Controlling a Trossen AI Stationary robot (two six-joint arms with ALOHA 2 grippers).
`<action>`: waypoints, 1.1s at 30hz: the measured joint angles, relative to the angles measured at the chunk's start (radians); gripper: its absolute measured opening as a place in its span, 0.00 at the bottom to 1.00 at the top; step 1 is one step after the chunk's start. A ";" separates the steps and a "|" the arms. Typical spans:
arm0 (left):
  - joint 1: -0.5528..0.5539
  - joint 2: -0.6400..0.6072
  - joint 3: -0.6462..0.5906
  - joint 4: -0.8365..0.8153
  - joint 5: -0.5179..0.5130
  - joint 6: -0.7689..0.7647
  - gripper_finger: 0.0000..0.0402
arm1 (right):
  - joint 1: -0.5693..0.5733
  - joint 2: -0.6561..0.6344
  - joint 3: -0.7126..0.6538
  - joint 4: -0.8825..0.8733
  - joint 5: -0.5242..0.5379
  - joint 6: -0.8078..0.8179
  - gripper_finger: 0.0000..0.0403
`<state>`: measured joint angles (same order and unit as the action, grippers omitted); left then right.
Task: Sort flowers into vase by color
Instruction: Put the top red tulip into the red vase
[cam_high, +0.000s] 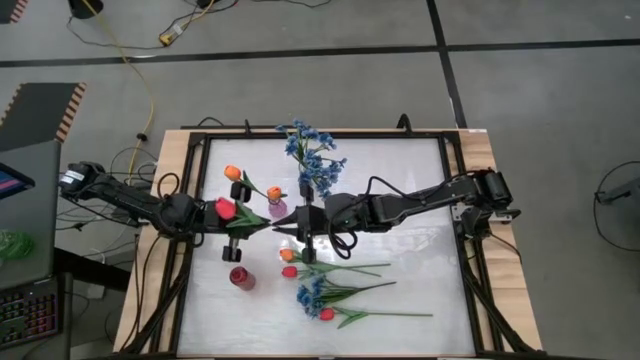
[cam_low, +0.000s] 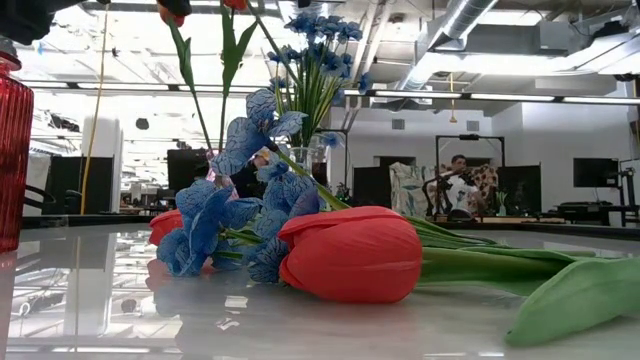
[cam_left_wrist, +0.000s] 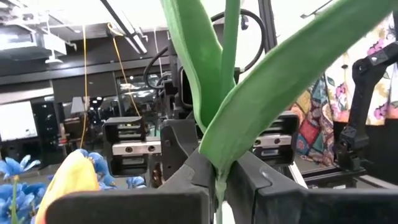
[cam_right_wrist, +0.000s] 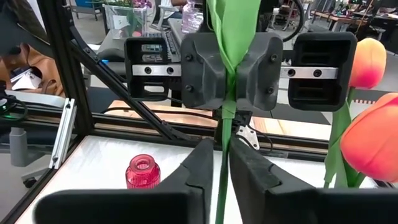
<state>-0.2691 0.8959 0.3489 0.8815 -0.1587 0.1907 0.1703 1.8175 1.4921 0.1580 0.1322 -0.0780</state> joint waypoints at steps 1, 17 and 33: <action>0.000 0.000 0.000 0.000 -0.001 -0.010 0.02 | 0.000 0.000 0.000 -0.004 0.000 0.002 0.23; 0.000 -0.292 0.000 -0.392 0.037 -0.284 0.01 | 0.062 -0.037 0.001 -0.249 -0.003 0.001 0.41; 0.000 -0.517 0.307 -1.180 0.129 -0.507 0.01 | 0.078 -0.039 0.001 -0.526 -0.003 0.138 0.40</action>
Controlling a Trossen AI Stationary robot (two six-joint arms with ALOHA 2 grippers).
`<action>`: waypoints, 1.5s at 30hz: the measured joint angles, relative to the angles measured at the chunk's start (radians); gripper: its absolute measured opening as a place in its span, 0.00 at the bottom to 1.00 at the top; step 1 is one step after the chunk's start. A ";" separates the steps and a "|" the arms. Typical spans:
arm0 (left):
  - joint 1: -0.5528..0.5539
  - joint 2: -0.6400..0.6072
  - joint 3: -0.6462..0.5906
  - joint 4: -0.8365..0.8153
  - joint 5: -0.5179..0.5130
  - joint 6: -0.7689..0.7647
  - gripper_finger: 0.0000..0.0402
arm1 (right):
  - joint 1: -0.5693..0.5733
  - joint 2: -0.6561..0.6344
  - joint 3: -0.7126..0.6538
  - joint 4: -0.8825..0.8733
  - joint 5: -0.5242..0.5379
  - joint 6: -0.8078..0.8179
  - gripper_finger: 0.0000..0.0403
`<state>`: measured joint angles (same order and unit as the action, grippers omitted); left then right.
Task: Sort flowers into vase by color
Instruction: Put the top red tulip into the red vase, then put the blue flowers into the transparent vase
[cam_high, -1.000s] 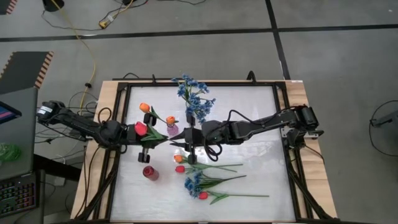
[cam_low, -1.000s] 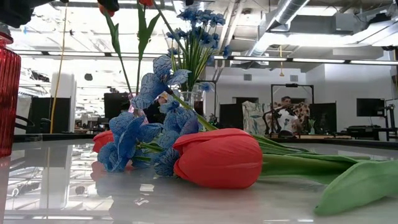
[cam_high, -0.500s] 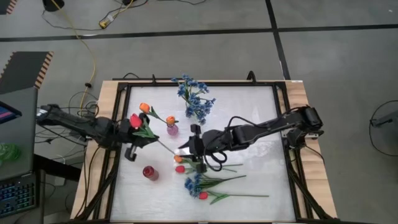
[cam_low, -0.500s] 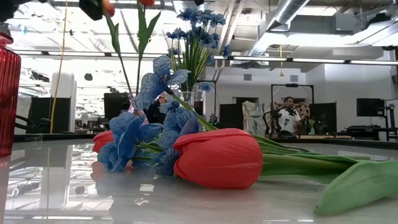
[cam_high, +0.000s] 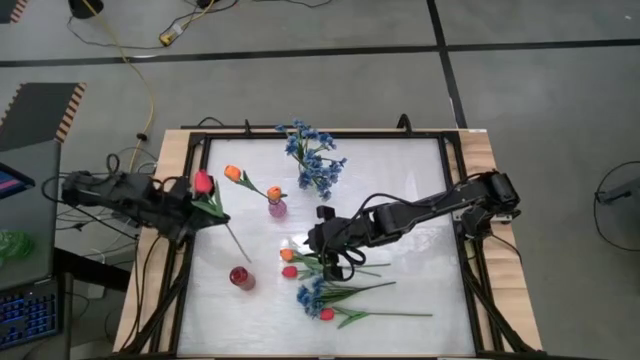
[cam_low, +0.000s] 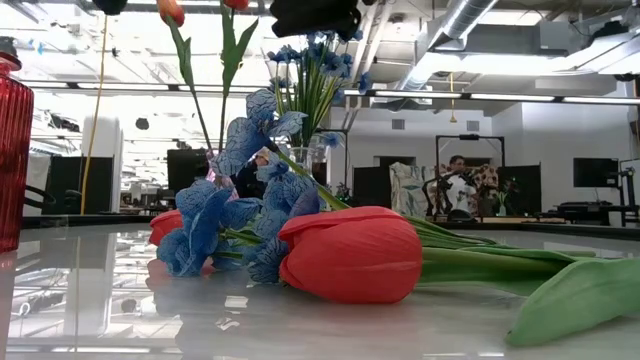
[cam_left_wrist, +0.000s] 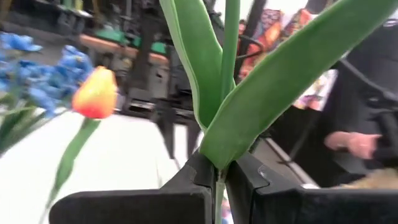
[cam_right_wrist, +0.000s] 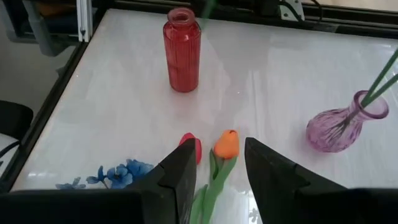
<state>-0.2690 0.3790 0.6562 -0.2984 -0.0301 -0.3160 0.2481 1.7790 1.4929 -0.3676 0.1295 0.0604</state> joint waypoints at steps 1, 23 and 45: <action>0.000 0.000 0.007 -0.008 0.024 -0.010 0.01 | -0.001 0.000 0.000 0.000 0.000 0.000 0.40; 0.000 0.023 0.023 -0.128 0.160 -0.022 0.05 | -0.002 0.000 0.000 0.001 0.000 0.003 0.40; 0.000 0.062 0.022 -0.168 0.139 0.005 0.39 | -0.002 0.000 -0.001 0.001 0.001 0.000 0.40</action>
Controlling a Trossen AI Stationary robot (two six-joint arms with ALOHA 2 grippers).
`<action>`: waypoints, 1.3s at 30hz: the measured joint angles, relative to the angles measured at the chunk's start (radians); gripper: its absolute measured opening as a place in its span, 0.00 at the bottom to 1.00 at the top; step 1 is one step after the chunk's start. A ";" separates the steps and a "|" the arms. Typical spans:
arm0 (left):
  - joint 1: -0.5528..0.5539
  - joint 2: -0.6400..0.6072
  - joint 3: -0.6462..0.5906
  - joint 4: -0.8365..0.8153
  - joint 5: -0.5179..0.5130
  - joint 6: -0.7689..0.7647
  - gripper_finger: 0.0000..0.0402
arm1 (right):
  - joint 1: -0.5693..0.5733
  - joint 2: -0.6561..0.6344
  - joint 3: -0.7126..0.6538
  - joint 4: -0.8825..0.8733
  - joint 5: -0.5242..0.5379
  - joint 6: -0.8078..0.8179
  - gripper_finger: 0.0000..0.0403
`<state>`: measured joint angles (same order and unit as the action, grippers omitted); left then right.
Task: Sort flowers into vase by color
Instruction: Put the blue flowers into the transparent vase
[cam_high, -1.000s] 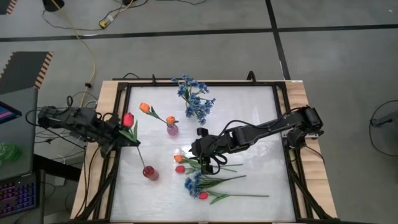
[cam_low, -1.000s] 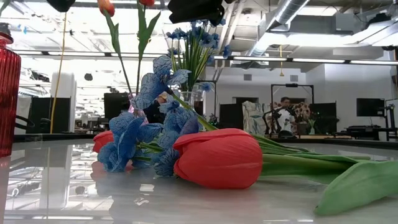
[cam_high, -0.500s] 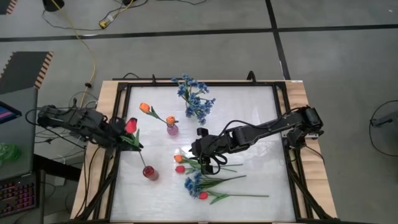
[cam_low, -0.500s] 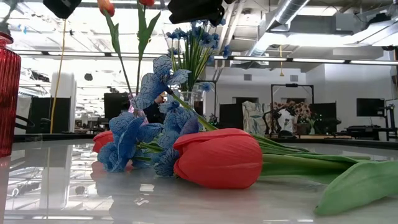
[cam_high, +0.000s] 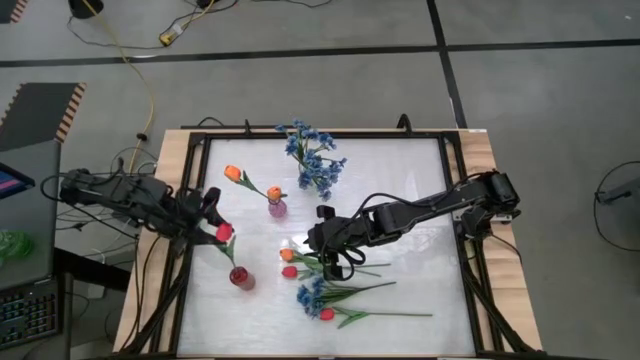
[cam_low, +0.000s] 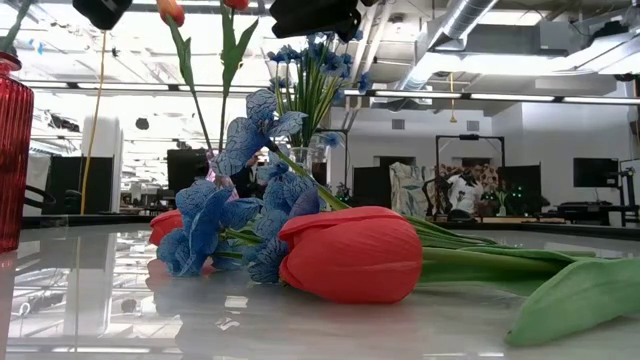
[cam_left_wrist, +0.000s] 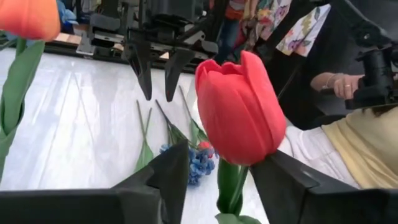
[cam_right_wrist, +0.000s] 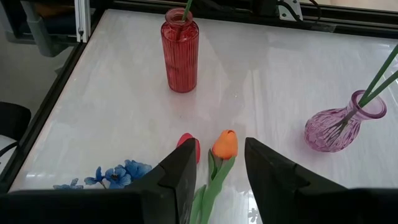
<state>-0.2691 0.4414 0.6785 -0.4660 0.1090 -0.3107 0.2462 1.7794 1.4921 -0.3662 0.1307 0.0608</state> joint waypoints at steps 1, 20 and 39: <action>0.000 -0.004 0.000 0.000 0.000 0.000 0.41 | 0.000 0.000 0.000 0.000 0.000 0.000 0.40; 0.000 -0.087 0.000 -0.204 0.010 -0.057 0.47 | 0.002 0.000 0.000 -0.013 0.000 0.000 0.40; 0.000 -0.219 -0.001 -0.171 -0.116 -0.040 0.42 | 0.031 0.000 0.000 -0.294 -0.009 0.060 0.40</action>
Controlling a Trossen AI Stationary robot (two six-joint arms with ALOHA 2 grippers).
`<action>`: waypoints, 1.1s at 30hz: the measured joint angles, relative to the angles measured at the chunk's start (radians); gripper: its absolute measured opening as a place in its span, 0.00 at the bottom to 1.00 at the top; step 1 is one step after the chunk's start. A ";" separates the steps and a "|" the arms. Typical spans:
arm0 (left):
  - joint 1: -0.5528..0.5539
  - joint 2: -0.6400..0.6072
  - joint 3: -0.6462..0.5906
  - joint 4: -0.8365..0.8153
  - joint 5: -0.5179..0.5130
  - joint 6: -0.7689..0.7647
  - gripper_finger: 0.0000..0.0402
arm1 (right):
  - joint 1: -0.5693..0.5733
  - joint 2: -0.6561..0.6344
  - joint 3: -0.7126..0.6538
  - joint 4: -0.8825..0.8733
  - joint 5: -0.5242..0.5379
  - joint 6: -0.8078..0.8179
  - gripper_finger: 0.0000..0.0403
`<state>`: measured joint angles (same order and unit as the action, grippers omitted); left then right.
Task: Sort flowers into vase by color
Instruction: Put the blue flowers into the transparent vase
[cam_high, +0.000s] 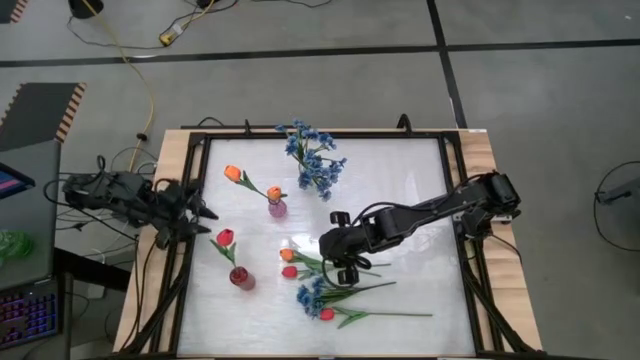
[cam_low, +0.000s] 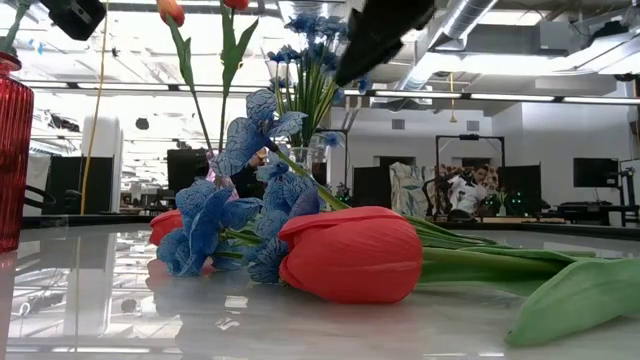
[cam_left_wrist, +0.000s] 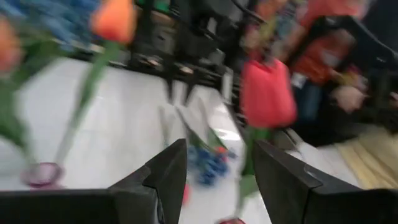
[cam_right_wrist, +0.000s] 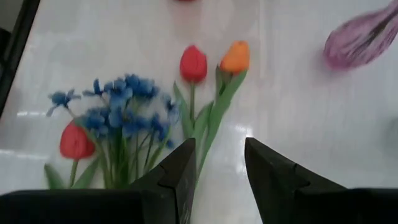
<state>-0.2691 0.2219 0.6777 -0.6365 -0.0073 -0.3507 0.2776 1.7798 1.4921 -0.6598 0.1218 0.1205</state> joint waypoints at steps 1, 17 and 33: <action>0.000 -0.005 0.000 0.000 -0.036 0.000 0.42 | 0.003 0.000 0.000 -0.020 -0.014 0.013 0.40; 0.000 0.000 0.000 -0.002 -0.304 0.053 0.42 | 0.092 0.009 -0.114 -0.090 -0.129 0.197 0.40; 0.000 0.000 0.000 -0.002 -0.303 0.051 0.41 | 0.211 0.009 -0.243 0.026 -0.127 0.223 0.40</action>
<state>-0.2687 0.2214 0.6777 -0.6384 -0.3103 -0.2993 0.4885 1.7885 1.2488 -0.6335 -0.0049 0.3431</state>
